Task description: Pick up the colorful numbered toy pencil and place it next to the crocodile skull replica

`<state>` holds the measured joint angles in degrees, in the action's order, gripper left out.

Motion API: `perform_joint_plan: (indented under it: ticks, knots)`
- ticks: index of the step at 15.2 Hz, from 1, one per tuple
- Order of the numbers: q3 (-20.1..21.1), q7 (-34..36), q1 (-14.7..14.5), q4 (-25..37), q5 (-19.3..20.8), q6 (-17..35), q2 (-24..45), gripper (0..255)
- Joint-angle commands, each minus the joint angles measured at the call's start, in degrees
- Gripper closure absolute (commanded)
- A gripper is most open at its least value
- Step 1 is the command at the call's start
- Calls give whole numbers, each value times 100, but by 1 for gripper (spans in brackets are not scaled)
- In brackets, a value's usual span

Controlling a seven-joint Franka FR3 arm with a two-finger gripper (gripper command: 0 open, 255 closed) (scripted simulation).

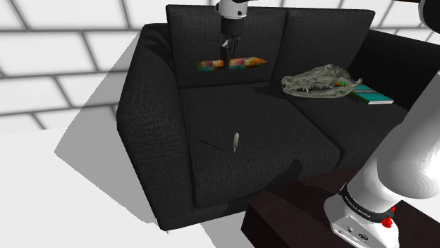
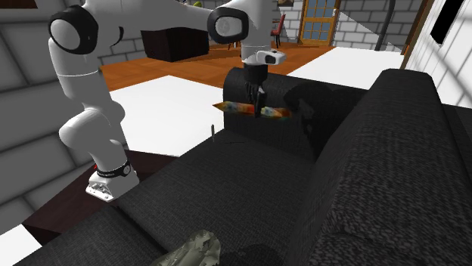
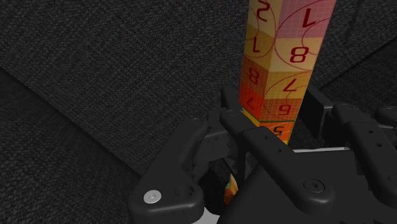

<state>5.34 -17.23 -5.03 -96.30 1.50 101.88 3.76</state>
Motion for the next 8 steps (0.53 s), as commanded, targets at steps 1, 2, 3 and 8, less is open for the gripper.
perform_joint_plan:
  ticks: [1,2,3,8]
  knots:
    - [-59,-134,72,-336,-32,47,-295,255]
    - [-103,-229,120,-563,-50,88,-484,255]
    - [-151,-325,166,-781,-65,124,-668,255]
    - [-427,-820,380,-1738,-84,226,-1530,255]
